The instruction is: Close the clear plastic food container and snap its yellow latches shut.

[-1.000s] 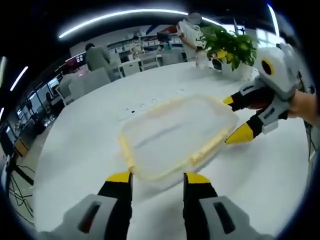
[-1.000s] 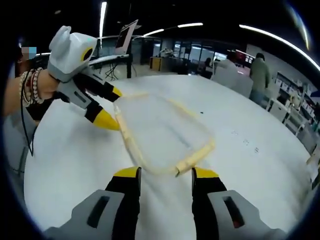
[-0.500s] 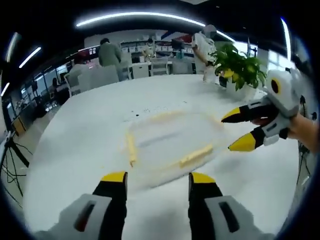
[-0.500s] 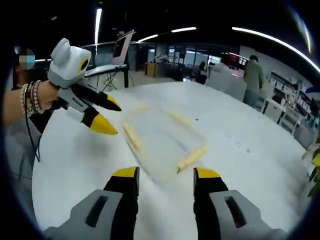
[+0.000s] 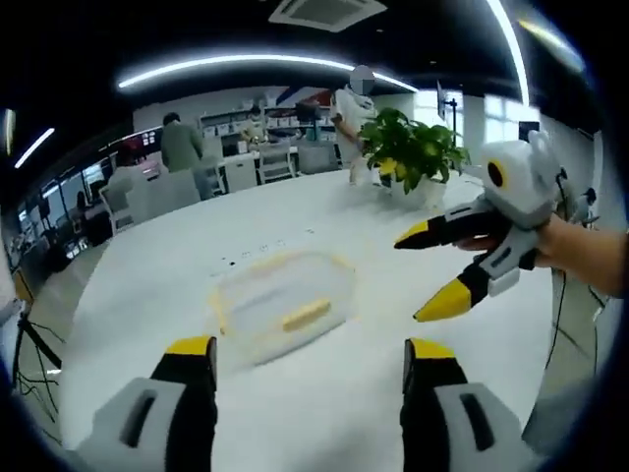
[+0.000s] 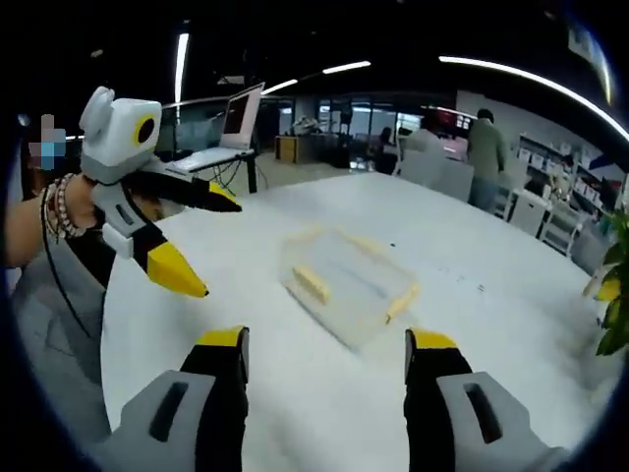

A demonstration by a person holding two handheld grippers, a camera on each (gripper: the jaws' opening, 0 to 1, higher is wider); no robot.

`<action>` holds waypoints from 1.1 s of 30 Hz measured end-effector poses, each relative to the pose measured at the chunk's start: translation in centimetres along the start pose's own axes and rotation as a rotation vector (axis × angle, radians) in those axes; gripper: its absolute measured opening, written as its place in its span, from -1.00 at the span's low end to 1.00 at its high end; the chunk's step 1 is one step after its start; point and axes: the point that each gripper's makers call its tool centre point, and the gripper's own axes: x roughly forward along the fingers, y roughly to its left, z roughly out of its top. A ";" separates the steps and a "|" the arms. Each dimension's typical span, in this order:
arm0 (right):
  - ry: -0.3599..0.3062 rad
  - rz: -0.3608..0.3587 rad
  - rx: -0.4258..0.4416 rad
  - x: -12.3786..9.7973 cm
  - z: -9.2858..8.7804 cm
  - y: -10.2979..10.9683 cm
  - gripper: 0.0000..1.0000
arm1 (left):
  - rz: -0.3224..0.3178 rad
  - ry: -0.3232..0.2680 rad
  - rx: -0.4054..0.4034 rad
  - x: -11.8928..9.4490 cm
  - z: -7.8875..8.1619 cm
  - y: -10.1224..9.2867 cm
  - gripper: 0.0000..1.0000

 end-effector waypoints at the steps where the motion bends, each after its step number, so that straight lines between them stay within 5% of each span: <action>1: -0.008 -0.009 0.001 -0.8 0.2 0.4 0.23 | -0.006 -0.012 -0.002 -1.2 -0.2 0.2 0.48; 7: -0.070 -0.046 0.064 -4.5 1.1 1.8 0.18 | 0.027 -0.029 -0.013 -6.7 -2.3 1.9 0.41; 16: -0.057 -0.169 0.087 -8.9 -1.4 4.6 0.17 | 0.091 -0.086 -0.091 -14.5 -6.2 4.3 0.26; 27: -0.058 -0.221 0.137 -12.5 -4.0 10.5 0.12 | 0.148 -0.071 0.020 -20.1 -10.5 4.1 0.20; 33: -0.052 -0.262 0.177 -13.5 -5.7 12.8 0.08 | 0.132 -0.089 -0.055 -21.1 -12.9 3.3 0.20</action>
